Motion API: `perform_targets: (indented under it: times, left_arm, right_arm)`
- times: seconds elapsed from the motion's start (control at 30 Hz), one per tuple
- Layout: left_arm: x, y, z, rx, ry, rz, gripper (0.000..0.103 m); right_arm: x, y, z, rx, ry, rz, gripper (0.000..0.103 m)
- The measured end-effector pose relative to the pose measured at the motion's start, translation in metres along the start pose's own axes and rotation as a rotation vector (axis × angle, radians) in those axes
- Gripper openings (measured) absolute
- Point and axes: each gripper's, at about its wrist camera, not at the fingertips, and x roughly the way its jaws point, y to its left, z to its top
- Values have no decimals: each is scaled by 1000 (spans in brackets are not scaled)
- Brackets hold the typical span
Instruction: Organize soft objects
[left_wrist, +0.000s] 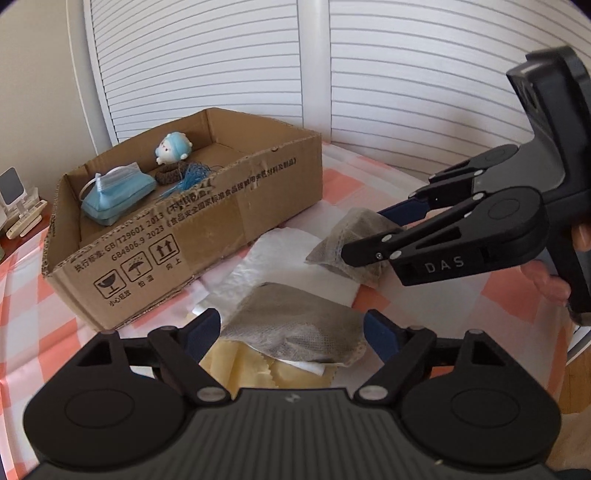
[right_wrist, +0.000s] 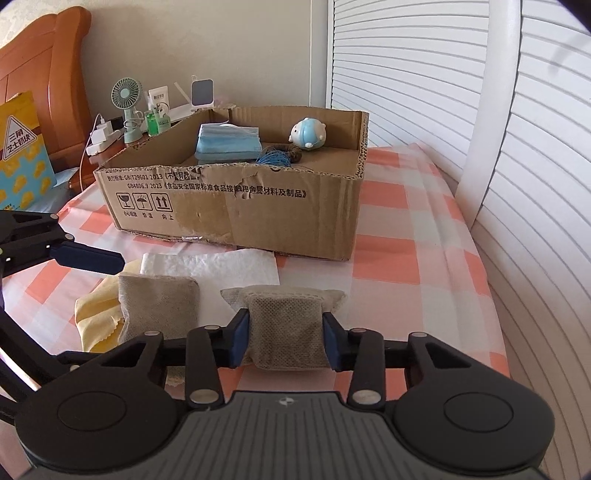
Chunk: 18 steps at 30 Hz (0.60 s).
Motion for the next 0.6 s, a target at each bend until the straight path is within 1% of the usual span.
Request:
perform_targets:
  times: [0.1, 0.17, 0.2, 0.27, 0.3, 0.37, 0.43, 0.57, 0.6]
  left_arm:
    - [10, -1, 1, 20, 23, -10, 83]
    - [13, 0, 1, 7, 25, -23, 74]
    - [13, 1, 1, 3, 23, -28, 72]
    - [12, 2, 1, -3, 21, -44, 61]
    - [12, 1, 0, -4, 21, -52, 59]
    - [10, 0, 0, -1, 15, -58, 49]
    - [8, -1, 1, 1, 8, -56, 44]
    - [6, -2, 3, -2, 5, -53, 38]
    - [5, -2, 3, -2, 5, -53, 37]
  right_arm:
    - [1, -4, -1, 9, 7, 12, 47]
    - [2, -5, -2, 13, 7, 17, 49]
    - [3, -5, -2, 16, 8, 18, 51]
    - [4, -6, -3, 20, 7, 20, 53]
    - [4, -6, -4, 19, 7, 21, 54]
    - [5, -5, -4, 16, 6, 24, 56]
    - [6, -6, -5, 14, 7, 27, 61]
    - [9, -6, -5, 11, 8, 25, 61]
    - [9, -6, -5, 6, 6, 25, 58]
